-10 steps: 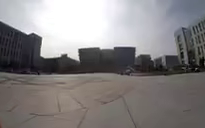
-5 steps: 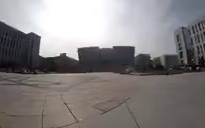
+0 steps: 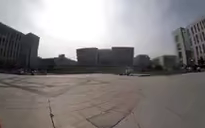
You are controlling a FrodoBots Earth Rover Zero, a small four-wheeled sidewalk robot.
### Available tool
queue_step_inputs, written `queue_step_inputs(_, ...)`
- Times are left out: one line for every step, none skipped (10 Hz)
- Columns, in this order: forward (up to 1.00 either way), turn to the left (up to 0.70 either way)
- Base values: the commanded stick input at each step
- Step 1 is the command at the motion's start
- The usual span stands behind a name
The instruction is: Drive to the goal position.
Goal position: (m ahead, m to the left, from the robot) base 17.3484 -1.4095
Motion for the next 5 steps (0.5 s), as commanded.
queue_step_inputs(1.0, 0.0)
queue_step_inputs(1.0, 0.0)
queue_step_inputs(1.0, 0.0)
queue_step_inputs(1.0, 0.0)
queue_step_inputs(1.0, 0.0)
